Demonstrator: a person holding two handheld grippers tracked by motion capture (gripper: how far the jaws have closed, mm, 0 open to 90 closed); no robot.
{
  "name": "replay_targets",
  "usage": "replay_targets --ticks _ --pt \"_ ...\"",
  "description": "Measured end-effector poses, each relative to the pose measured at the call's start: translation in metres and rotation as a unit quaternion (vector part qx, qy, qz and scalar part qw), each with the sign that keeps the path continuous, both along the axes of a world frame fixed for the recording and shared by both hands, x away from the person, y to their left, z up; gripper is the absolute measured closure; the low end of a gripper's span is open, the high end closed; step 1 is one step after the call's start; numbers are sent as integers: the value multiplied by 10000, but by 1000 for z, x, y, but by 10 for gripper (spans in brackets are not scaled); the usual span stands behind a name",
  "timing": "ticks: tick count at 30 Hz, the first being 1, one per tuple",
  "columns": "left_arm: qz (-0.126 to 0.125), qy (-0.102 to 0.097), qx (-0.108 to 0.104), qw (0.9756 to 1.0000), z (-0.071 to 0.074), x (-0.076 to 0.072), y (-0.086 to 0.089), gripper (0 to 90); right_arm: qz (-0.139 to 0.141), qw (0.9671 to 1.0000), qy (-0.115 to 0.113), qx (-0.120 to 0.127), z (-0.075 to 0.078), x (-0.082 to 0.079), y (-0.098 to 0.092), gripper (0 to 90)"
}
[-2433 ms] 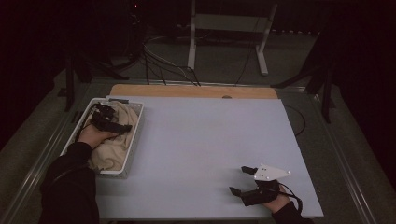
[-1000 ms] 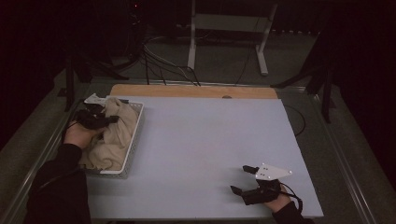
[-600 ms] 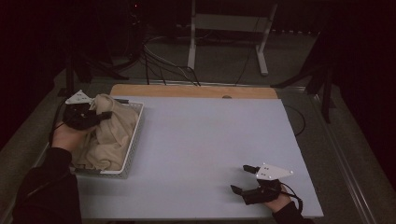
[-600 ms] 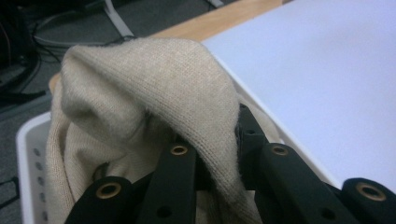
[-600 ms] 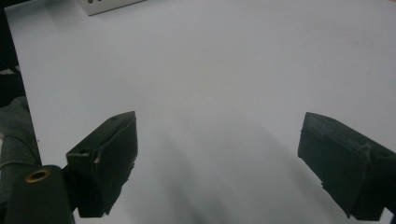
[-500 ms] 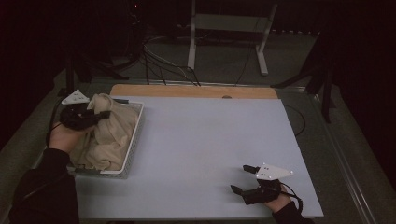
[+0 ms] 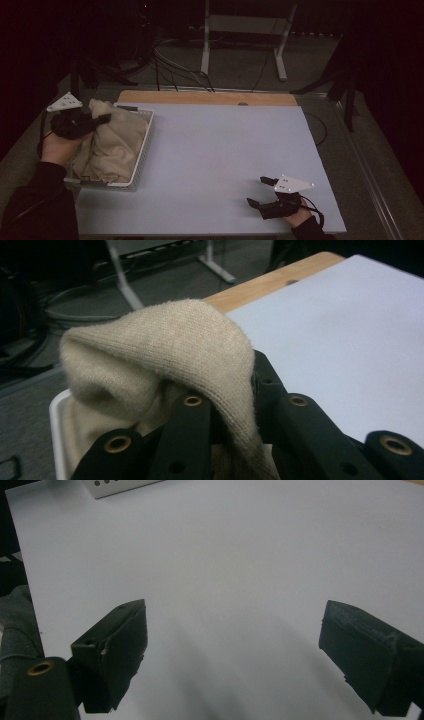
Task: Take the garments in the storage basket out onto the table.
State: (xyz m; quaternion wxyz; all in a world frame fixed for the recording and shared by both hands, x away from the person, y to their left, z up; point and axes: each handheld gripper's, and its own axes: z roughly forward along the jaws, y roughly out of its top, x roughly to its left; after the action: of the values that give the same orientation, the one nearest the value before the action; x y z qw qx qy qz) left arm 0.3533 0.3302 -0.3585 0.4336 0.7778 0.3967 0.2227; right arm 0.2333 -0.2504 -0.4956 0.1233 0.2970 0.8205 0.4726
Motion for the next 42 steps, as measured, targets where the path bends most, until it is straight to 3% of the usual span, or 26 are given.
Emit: replay_targets --ticks 8,11,18,29,36,39,42 --pt "-10 -220 -102 9997 21 -6 5 828 -2 10000 1 20 0 0 0 122" --pt "80 -489 -334 9982 36 -12 13 828 -10 10000 -4 30 0 0 0 122" --pt "105 -789 -495 9956 58 -22 22 828 -14 10000 -20 43 1 0 0 122" --pt "200 -1352 -638 9886 102 -33 23 828 -6 10000 -27 46 1 0 1 122" --pt "197 -1536 -661 9857 121 -38 21 828 -1 10000 -27 51 1 0 1 122" --pt "242 -1705 -771 9820 134 -40 22 828 2 10000 -24 54 1 0 1 122" --pt "223 -1769 -848 9803 140 -41 21 828 4 10000 -21 55 1 0 1 122"
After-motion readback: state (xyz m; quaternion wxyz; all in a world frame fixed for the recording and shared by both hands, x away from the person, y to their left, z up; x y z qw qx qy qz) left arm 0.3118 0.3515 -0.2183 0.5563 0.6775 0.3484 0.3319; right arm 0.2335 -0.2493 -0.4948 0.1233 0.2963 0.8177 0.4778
